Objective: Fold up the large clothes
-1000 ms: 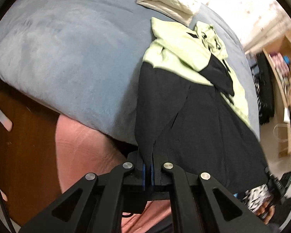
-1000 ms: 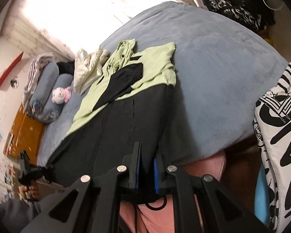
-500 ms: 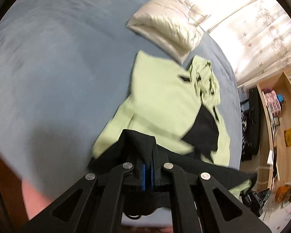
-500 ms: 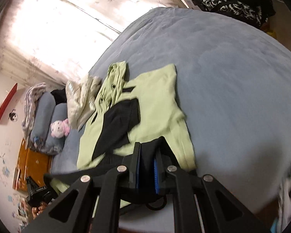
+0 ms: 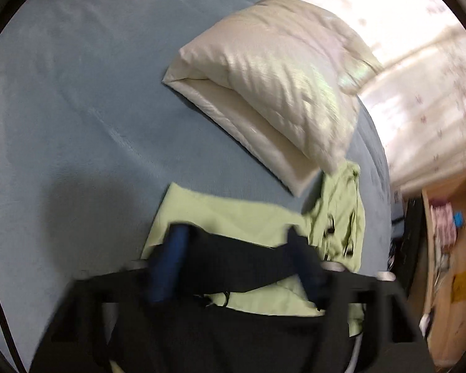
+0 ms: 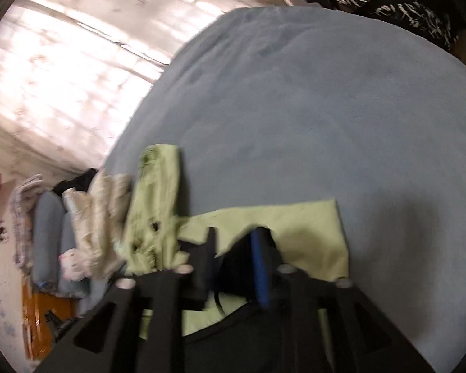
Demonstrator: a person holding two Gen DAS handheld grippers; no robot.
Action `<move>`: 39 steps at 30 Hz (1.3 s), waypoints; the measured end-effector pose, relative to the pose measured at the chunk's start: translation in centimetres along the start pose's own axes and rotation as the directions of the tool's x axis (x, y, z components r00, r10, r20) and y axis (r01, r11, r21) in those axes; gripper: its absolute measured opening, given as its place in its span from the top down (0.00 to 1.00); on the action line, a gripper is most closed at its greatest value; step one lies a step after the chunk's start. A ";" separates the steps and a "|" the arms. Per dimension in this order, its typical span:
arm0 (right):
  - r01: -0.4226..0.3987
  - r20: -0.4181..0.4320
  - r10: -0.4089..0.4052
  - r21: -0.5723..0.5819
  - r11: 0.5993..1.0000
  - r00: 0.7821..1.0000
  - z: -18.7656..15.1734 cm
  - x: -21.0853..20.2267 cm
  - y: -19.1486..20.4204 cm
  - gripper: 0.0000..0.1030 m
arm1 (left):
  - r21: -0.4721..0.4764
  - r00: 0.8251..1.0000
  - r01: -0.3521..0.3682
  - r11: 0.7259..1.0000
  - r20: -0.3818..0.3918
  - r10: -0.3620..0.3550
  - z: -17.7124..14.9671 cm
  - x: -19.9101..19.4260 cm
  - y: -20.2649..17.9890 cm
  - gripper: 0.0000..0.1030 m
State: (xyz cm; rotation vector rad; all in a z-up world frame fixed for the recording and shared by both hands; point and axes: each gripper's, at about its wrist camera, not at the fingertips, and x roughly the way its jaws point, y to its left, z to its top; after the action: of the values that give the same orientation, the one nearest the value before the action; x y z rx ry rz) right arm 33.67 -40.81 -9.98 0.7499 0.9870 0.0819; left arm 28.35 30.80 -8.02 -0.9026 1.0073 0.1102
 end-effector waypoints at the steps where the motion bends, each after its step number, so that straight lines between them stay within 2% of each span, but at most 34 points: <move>1: -0.015 -0.002 0.015 0.010 1.000 1.000 0.1 0.3 -0.4 0.44 | -0.016 1.000 0.002 1.000 0.011 -0.002 0.3 0.3 0.3 0.29; 2: -0.034 0.000 0.034 0.009 0.999 0.999 0.0 0.4 -0.7 0.42 | -0.002 1.000 0.003 1.000 0.021 -0.003 0.4 0.3 0.3 0.29; 4: -0.033 0.003 0.033 -0.053 0.998 0.999 -0.2 0.7 -0.8 0.42 | 0.099 0.998 -0.038 0.994 0.053 0.032 0.2 0.4 -0.2 0.29; 7: 0.021 -0.003 -0.022 -0.202 0.979 1.000 -0.9 1.0 -0.4 0.42 | 0.293 0.998 -0.060 0.954 0.053 0.047 -0.9 0.6 -0.8 0.29; 11: 0.094 -0.007 -0.105 -0.372 0.923 0.994 -2.3 1.6 -0.4 0.42 | 0.508 0.999 -0.044 0.860 0.011 0.044 -3.2 0.1 -0.8 0.29; 13: 0.093 -0.012 -0.109 -0.433 0.896 0.994 -2.9 1.7 -0.2 0.42 | 0.578 1.000 -0.012 0.816 -0.005 0.019 -4.3 -1.0 -0.5 0.29; 15: 0.103 -0.004 -0.119 -0.482 0.870 0.993 -3.5 1.9 0.2 0.42 | 0.669 1.000 0.001 0.743 -0.019 0.015 -5.9 -1.8 -0.7 0.29; 16: 0.110 0.001 -0.128 -0.518 0.848 0.992 -3.8 2.0 0.7 0.42 | 0.716 0.999 -0.009 0.698 -0.016 0.029 -6.9 -2.2 -0.9 0.29; 18: 0.132 0.007 -0.155 -0.555 0.821 0.988 -4.1 2.7 1.4 0.42 | 0.818 0.997 -0.048 0.573 0.003 0.079 -9.3 -2.1 -1.3 0.29; 20: 0.158 0.002 -0.194 -0.582 0.797 0.981 -4.3 3.7 2.0 0.42 | 0.879 0.992 -0.086 0.468 0.032 0.123 -10.9 -1.5 -1.9 0.29; 21: 0.173 -0.002 -0.215 -0.592 0.787 0.977 -4.4 4.1 2.0 0.42 | 0.910 0.987 -0.114 0.399 0.059 0.149 -12.0 -0.8 -2.3 0.29; 24: 0.212 0.004 -0.264 -0.607 0.766 0.965 -4.3 5.6 2.4 0.42 | 0.947 0.967 -0.204 0.247 0.155 0.204 -13.5 1.5 -3.2 0.29; 25: 0.224 0.009 -0.276 -0.609 0.761 0.961 -4.2 6.1 2.6 0.42 | 0.948 0.954 -0.246 0.204 0.199 0.225 -13.5 2.6 -3.6 0.29; 27: 0.245 0.014 -0.296 -0.602 0.760 0.955 -3.9 6.7 2.7 0.42 | 0.934 0.927 -0.319 0.160 0.272 0.259 -13.0 4.4 -4.3 0.29; 29: 0.252 0.013 -0.302 -0.586 0.770 0.953 -3.3 7.1 2.6 0.42 | 0.915 0.906 -0.373 0.153 0.324 0.272 -11.9 5.8 -5.1 0.29; 30: 0.253 0.011 -0.302 -0.577 0.777 0.953 -3.1 7.3 2.7 0.42 | 0.901 0.897 -0.401 0.166 0.348 0.274 -11.0 6.4 -5.6 0.29; 31: 0.252 0.011 -0.298 -0.566 0.785 0.954 -2.7 7.4 2.7 0.42 | 0.887 0.891 -0.420 0.193 0.362 0.273 -10.3 6.8 -6.1 0.29; 32: 0.249 0.012 -0.292 -0.554 0.795 0.956 -2.4 7.5 2.7 0.42 | 0.864 0.888 -0.435 0.254 0.365 0.278 -8.9 7.2 -6.5 0.29; 33: 0.241 0.009 -0.280 -0.537 0.808 0.960 -2.1 7.6 2.6 0.42 | 0.847 0.889 -0.437 0.301 0.357 0.287 -7.8 7.8 -6.9 0.29; 35: 0.209 -0.008 -0.244 -0.486 0.849 0.970 -1.2 7.7 2.2 0.42 | 0.800 0.906 -0.404 0.443 0.286 0.311 -5.2 8.6 -6.8 0.29; 37: 0.184 -0.022 -0.217 -0.449 0.874 0.976 -0.7 7.9 1.9 0.42 | 0.767 0.925 -0.356 0.533 0.209 0.317 -3.5 9.2 -6.2 0.29; 38: 0.175 -0.027 -0.208 -0.437 0.882 0.978 -0.5 8.1 1.8 0.42 | 0.756 0.932 -0.334 0.562 0.178 0.315 -2.9 9.5 -5.9 0.29; 39: 0.166 -0.030 -0.198 -0.428 0.888 0.980 -0.4 8.1 1.6 0.42 | 0.752 0.938 -0.318 0.577 0.160 0.309 -2.6 9.7 -5.6 0.29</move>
State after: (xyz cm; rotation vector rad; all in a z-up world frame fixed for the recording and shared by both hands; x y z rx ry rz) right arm 38.43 -36.22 -15.02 0.2528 1.0590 0.1561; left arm 34.64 22.37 -12.63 0.0889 1.0584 -0.0266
